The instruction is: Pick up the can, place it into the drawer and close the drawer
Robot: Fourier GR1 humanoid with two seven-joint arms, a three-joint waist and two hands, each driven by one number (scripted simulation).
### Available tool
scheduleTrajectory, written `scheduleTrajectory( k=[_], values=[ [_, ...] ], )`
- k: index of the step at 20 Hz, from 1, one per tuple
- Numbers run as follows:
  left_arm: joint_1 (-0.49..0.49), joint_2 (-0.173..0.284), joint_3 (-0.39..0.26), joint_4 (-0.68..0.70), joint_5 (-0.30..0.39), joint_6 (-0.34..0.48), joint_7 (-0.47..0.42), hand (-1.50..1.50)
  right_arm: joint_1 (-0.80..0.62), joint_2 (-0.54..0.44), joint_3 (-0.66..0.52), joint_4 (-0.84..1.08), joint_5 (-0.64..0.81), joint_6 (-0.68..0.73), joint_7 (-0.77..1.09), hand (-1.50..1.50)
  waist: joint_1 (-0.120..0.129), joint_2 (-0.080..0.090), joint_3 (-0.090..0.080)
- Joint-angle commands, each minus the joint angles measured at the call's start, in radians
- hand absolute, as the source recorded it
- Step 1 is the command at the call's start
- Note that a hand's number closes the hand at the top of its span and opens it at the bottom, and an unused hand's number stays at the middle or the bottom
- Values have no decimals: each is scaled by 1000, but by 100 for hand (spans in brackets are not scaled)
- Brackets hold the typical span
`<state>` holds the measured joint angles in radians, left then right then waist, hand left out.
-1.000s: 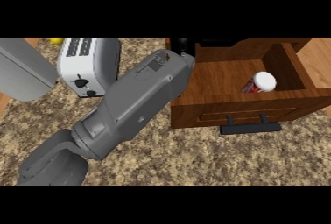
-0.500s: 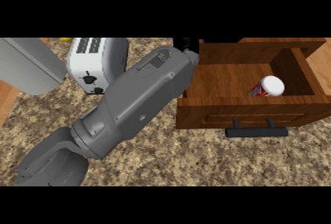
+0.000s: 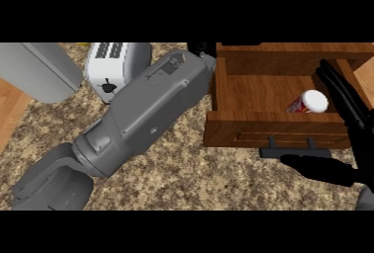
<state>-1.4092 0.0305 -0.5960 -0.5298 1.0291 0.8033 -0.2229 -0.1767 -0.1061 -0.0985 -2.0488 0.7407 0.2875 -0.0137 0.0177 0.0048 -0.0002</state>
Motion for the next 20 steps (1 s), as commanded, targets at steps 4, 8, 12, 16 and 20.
scheduleTrajectory(
  k=[4, 8, 12, 16, 20],
  values=[
    [56, 83, -13, -75, -41, -22, 63, -150, -187, -6, 141, 274, 237, -107, -9, -150, 20, -5, 0],
    [32, 110, -10, -112, -57, 8, 106, -150, -258, -31, 168, 492, 351, -198, -58, -150, 29, -3, 0],
    [90, 129, -6, -164, -85, 39, 109, -150, -349, -49, 136, 673, 396, -267, -76, -150, 14, -3, 0],
    [114, 206, -5, -234, -96, 29, 174, -150, -390, 4, 137, 893, 449, -408, -83, -150, 24, -2, 1],
    [187, 244, -23, -350, -130, 69, 199, -150, -435, -4, 100, 1060, 471, -520, -112, -150, 26, -5, 1]
  ],
)
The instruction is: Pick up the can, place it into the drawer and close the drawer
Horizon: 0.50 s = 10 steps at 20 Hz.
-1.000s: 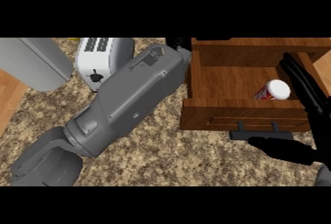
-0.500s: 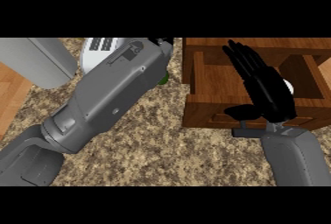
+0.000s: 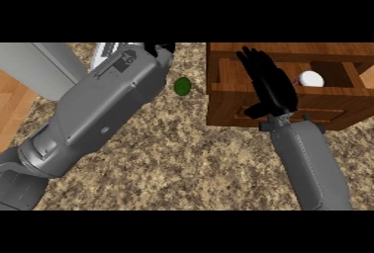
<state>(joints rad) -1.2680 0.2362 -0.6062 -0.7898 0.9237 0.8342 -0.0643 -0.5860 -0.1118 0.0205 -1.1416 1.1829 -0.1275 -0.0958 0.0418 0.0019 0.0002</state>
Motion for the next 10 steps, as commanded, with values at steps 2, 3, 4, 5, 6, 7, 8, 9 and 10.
scheduleTrajectory(
  k=[2, 3, 4, 5, 6, 7, 8, 9, 10],
  values=[
    [17, 45, 2, -76, -22, 14, 49, -150, -135, -28, -57, 295, 53, -146, -31, -150, 14, 8, 1],
    [57, 80, 27, -76, -28, -28, 29, -150, -141, 11, -32, 300, 78, -173, -6, -150, -3, 5, 0],
    [76, 82, 16, -106, -31, 1, 54, -150, -135, -40, -64, 329, 64, -203, -52, -150, 0, 4, 1],
    [63, 113, 9, -138, -32, -17, 95, -150, -142, -3, -52, 365, 87, -220, -11, -150, 4, 3, 1],
    [85, 86, 10, -140, -48, 27, 60, -150, -153, -12, -71, 402, 87, -279, -30, -150, 5, 5, 1],
    [59, 95, 26, -109, -48, 12, 74, -150, -191, -16, -79, 442, 90, -290, -33, -150, 1, 10, 1],
    [81, 97, 4, -153, -58, 13, 73, -150, -174, -12, -79, 478, 98, -325, -42, -150, 11, 9, 1],
    [98, 118, 1, -204, -48, 14, 103, -150, -179, -6, -88, 494, 105, -362, -28, -150, 24, 7, 1],
    [90, 161, 24, -175, -48, -41, 94, -150, -181, 0, -97, 508, 96, -398, -44, -150, 18, 12, 1]
  ],
)
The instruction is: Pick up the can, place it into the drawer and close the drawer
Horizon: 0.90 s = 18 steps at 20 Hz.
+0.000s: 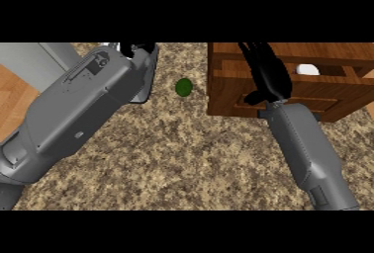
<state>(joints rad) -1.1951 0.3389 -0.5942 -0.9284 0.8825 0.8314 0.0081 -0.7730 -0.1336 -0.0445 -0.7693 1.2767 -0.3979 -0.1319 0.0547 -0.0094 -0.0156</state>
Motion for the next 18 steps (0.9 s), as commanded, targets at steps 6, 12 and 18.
scheduleTrajectory(
  k=[6, 12, 18],
  values=[
    [46, 104, 11, -140, -22, 14, 94, -150, -153, -39, -96, 266, -6, -129, -1, -150, 18, 19, 17],
    [105, 109, 22, -166, -46, -12, 65, -150, -244, -60, -137, 399, -1, -255, -18, -150, 22, 33, 17],
    [83, 109, 22, -203, -65, 14, 103, -150, -324, -68, -145, 494, 25, -306, 13, -150, 39, 41, 18]
  ],
)
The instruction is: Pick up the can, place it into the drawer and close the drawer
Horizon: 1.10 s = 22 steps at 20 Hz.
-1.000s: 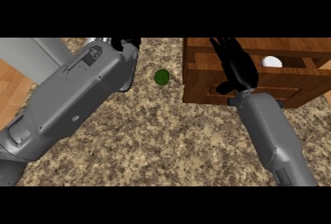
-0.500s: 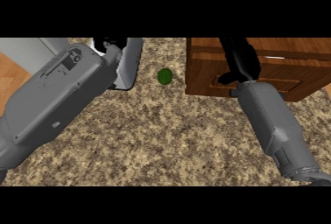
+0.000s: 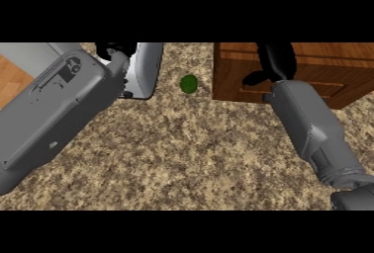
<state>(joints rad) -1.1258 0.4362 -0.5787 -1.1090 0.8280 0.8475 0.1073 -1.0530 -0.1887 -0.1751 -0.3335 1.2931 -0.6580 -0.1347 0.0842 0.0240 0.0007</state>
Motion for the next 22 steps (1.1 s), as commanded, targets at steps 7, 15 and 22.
scheduleTrajectory(
  k=[7, 15, 22],
  values=[
    [42, 40, 2, -106, -12, -10, 47, -150, -139, -63, -29, 111, 16, -5, 49, -150, 31, 8, 2],
    [51, 59, 8, -122, -24, 1, 66, -150, -195, -12, -192, 122, -187, 150, -163, -150, 30, 10, 5],
    [57, 65, 14, -141, -29, 7, 76, -150, -186, 22, -397, 121, -399, 241, -270, -150, 15, 11, 6]
  ],
)
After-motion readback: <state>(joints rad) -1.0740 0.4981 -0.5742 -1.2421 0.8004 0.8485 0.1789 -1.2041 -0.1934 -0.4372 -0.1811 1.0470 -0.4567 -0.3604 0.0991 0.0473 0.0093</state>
